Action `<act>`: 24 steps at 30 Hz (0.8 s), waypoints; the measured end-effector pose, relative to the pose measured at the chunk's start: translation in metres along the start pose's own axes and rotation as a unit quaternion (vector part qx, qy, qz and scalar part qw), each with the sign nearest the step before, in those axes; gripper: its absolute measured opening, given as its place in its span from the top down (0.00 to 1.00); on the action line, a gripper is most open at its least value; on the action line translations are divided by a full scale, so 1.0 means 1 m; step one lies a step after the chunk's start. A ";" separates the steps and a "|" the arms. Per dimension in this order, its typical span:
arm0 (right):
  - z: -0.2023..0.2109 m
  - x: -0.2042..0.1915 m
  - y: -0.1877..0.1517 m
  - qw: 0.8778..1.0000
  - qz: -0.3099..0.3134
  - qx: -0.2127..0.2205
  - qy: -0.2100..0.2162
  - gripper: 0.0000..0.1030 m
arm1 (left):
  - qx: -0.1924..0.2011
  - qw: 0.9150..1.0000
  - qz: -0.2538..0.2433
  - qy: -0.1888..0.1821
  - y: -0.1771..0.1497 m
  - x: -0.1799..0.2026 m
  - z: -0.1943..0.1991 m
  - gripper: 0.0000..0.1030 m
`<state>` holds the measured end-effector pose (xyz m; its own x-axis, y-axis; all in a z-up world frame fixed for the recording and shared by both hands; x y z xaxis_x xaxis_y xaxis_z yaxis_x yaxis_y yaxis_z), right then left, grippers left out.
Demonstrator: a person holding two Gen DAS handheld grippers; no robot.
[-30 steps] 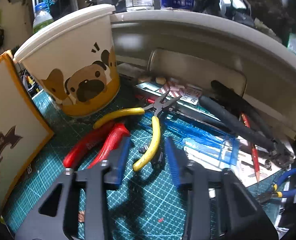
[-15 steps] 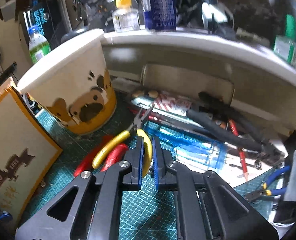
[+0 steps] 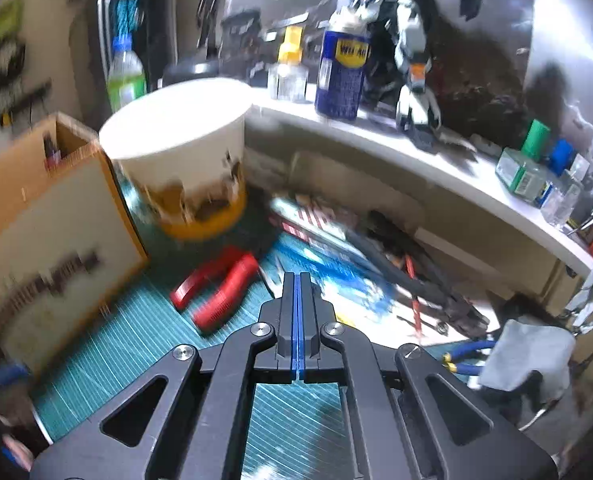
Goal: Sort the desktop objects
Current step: 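Close the right tool on the yellow pliers jaws and lift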
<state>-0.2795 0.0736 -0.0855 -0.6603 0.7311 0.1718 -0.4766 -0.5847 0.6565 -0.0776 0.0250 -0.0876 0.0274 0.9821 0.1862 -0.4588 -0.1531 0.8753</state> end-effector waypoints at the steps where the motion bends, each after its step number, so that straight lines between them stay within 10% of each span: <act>1: -0.006 0.003 -0.006 1.000 0.005 -0.006 0.000 0.89 | 0.001 1.000 -0.001 0.000 0.000 0.000 0.002 0.00; 14: -0.072 0.017 -0.041 0.992 0.118 -0.037 -0.008 0.65 | -0.011 1.000 0.000 -0.002 -0.004 -0.005 -0.009 0.00; 24: -0.073 0.022 -0.042 0.997 0.064 -0.031 0.043 0.92 | -0.020 1.000 -0.005 -0.006 -0.007 0.003 -0.019 0.00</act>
<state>-0.3166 0.0885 -0.1629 -0.7638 0.6179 0.1867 -0.4184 -0.6942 0.5857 -0.0911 0.0309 -0.1014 0.0429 0.9821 0.1836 -0.4932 -0.1390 0.8588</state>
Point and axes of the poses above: each gripper's, at about its wrist camera, not at the fingertips, and z roughly against the way its jaws point, x to its right, y to its top, the point moved 9 cm from there along -z, roughly the way its jaws point, and after that the axes turned 7 degrees about z, right-handed, at the moved point
